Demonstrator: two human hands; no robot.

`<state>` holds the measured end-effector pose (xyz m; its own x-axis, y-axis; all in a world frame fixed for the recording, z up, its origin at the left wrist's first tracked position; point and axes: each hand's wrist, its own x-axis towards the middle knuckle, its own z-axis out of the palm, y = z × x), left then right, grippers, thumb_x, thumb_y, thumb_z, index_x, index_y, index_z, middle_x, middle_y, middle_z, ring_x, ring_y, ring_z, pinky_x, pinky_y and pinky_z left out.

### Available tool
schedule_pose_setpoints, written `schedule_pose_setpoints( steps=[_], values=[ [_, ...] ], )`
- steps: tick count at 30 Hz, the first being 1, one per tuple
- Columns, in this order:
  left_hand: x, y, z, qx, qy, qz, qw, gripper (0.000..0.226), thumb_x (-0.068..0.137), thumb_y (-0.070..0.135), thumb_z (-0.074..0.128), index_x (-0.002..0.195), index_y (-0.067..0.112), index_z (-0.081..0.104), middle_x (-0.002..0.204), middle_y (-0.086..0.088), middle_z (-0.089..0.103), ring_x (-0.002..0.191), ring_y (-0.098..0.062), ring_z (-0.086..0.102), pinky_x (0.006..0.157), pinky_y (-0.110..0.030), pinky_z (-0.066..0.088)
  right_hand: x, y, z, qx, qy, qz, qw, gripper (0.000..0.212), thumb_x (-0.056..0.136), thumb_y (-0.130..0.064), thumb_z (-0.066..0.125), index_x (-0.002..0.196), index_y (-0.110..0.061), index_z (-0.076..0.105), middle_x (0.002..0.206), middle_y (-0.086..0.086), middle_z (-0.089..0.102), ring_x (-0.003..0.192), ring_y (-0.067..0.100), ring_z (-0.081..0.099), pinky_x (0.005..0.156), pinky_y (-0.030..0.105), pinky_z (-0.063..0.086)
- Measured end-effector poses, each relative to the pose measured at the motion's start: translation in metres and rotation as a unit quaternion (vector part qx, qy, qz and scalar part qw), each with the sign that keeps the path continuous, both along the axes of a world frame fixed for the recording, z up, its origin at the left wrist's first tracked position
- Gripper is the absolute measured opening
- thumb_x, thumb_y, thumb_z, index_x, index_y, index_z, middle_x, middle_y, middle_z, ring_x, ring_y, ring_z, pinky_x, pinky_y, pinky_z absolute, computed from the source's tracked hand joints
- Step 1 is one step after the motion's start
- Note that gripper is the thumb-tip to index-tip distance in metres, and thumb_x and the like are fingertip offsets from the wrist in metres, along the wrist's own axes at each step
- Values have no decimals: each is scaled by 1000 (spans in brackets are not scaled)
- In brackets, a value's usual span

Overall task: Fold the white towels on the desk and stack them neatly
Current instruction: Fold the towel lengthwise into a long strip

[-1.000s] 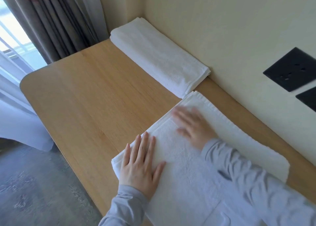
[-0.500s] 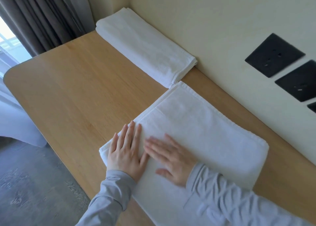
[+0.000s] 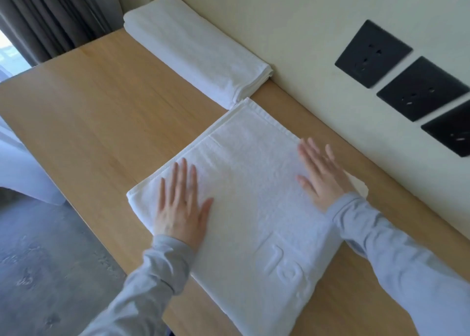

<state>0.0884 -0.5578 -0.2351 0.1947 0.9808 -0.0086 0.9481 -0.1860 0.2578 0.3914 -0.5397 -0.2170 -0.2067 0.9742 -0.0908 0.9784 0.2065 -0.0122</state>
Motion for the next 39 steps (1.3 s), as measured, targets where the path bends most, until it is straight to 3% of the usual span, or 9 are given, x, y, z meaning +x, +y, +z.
schedule_pose_setpoints(
  steps=[8,18,22,24,26,30,33,35,39],
  values=[
    [93,-117,-3,-77,-38,-92,992,75,92,58,19,136,3,44,147,-11,35,135,-25,36,106,-44,26,-23,-89,-13,-47,-17,213,976,61,94,-44,29,142,-7,36,151,8,32,141,23,26,110,47,22],
    [95,-123,-24,-60,-23,-101,993,74,94,56,14,141,4,35,152,-12,27,140,-26,28,110,-47,21,98,-36,-24,-98,50,-80,991,79,87,-59,7,149,-11,9,157,7,17,145,13,8,119,31,0],
    [90,-127,-13,8,-146,-43,988,70,95,55,19,144,7,32,152,-10,26,141,-24,24,115,-41,12,84,-17,-14,-81,271,-218,934,61,96,-44,39,148,-19,19,153,3,25,137,16,29,110,23,27],
    [79,-125,-4,26,-310,174,935,68,90,57,34,144,15,31,154,-3,26,141,-14,21,118,-40,10,65,6,-7,-62,358,-248,898,55,94,-34,50,143,-17,32,143,4,39,125,13,40,90,8,34],
    [65,-116,6,12,-413,397,820,70,85,57,49,142,19,33,150,-1,30,138,-15,27,114,-47,22,50,32,-5,-72,359,-264,892,51,92,-31,55,136,-10,41,134,10,48,117,19,47,86,16,34],
    [42,-92,9,-68,-480,547,682,69,86,37,61,139,3,34,138,-13,45,124,-29,47,100,-35,39,35,62,-10,-127,348,-301,878,56,89,-43,57,131,-8,46,128,10,53,112,22,52,89,25,36],
    [34,-81,6,-109,-462,566,674,49,86,40,62,101,-6,58,91,-28,59,85,-38,59,80,-39,47,32,74,-12,-161,326,-294,884,63,84,-53,58,129,-9,48,127,7,55,106,19,52,87,25,36],
    [29,-75,3,-140,-449,563,679,42,86,41,62,68,4,53,57,-8,39,55,-22,39,59,-33,42,31,82,-13,-190,297,-296,888,75,81,-57,60,135,-8,42,134,9,51,116,24,51,90,28,36],
    [31,-71,1,-157,-439,571,675,48,86,46,58,61,9,41,59,-3,40,56,-20,40,55,-31,33,30,91,-15,-241,258,-290,890,92,79,-58,60,145,-5,25,149,12,34,134,29,37,105,35,32]
  ],
)
